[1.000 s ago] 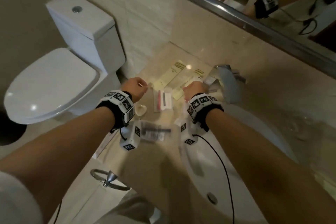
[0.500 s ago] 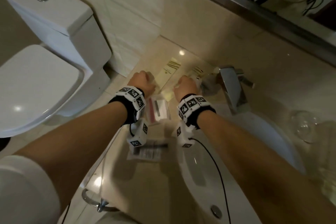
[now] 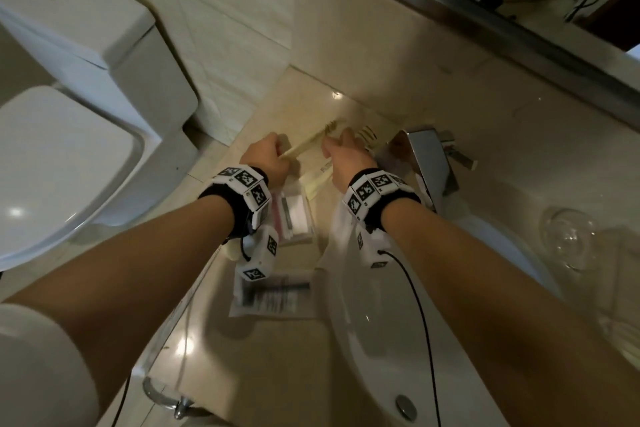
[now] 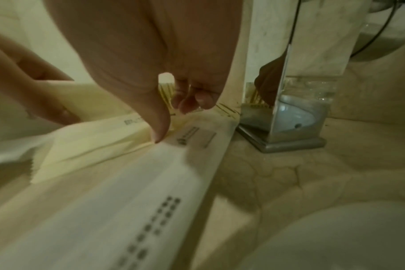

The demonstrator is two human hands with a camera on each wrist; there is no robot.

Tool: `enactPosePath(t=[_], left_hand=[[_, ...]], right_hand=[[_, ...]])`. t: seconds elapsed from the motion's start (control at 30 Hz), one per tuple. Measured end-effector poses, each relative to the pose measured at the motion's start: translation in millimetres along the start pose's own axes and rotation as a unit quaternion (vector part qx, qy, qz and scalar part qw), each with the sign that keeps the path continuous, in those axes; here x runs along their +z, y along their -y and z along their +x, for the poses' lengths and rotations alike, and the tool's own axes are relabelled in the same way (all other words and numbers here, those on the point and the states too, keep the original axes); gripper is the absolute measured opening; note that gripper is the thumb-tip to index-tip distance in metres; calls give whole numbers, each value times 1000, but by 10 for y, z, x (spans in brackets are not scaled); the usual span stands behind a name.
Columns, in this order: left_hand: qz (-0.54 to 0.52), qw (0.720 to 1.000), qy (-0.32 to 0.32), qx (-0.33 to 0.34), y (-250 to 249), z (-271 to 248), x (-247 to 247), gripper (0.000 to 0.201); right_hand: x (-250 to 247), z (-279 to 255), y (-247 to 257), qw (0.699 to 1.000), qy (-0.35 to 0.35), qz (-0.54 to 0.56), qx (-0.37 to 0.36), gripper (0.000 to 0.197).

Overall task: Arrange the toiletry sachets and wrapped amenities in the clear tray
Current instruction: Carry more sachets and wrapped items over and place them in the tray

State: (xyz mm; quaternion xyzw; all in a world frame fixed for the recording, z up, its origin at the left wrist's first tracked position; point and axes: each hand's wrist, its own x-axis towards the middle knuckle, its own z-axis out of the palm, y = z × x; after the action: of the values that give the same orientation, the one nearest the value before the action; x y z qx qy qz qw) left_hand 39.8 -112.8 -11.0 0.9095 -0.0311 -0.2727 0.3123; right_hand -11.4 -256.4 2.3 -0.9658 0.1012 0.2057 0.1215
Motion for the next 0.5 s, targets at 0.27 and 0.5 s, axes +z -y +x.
enactPosePath(t=[0.27, 0.5], left_hand=[[-100, 993, -62, 0, 79, -127, -243, 52], [-126, 983, -108, 77, 78, -242, -456, 37]], right_hand=[[-63, 6, 6, 999, -39, 12, -27, 42], [-253, -65, 205, 953, -219, 206, -46, 40]])
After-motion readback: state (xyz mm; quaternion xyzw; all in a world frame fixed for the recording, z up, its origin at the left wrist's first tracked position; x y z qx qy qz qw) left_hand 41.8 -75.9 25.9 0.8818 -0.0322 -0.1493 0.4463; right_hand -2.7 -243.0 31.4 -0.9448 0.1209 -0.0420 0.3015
